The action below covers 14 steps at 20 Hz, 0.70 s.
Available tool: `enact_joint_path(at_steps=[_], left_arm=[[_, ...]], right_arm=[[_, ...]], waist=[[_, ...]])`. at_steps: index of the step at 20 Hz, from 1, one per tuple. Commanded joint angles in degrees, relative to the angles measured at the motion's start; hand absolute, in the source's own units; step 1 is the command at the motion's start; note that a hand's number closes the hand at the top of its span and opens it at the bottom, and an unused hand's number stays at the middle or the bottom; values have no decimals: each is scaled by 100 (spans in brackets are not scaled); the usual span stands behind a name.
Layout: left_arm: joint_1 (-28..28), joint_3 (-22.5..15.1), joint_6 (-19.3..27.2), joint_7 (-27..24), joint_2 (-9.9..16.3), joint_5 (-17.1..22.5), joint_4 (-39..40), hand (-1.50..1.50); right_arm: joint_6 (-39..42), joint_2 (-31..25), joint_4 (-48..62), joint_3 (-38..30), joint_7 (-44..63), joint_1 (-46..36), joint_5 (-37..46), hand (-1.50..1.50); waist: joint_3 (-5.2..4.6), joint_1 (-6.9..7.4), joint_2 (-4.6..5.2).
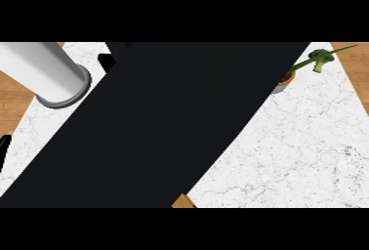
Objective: Pick up the wine, place it into the cabinet and close the cabinet
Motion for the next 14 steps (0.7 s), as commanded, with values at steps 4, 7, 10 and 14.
enact_joint_path(at_steps=[4, 7, 10, 14], left_arm=[[-430, -41, 415, 412, -132, -58, -89, -150], [-378, 128, 115, 348, -184, -29, 215, -150], [-468, -63, 177, 302, -367, -249, 250, -150], [-389, -130, 242, 333, -512, -317, 85, -150]], right_arm=[[-725, 664, 1915, -627, -359, -2216, -843, 150], [-902, 673, 2770, -773, -852, -2851, -1160, 150], [-709, 677, 3509, -1285, -916, -3530, -1284, 150], [68, 674, 4513, -1694, -1305, -3762, -777, 150]], waist=[[6, 18, 9], [5, 43, 7], [5, -15, 4], [9, -53, 13]])
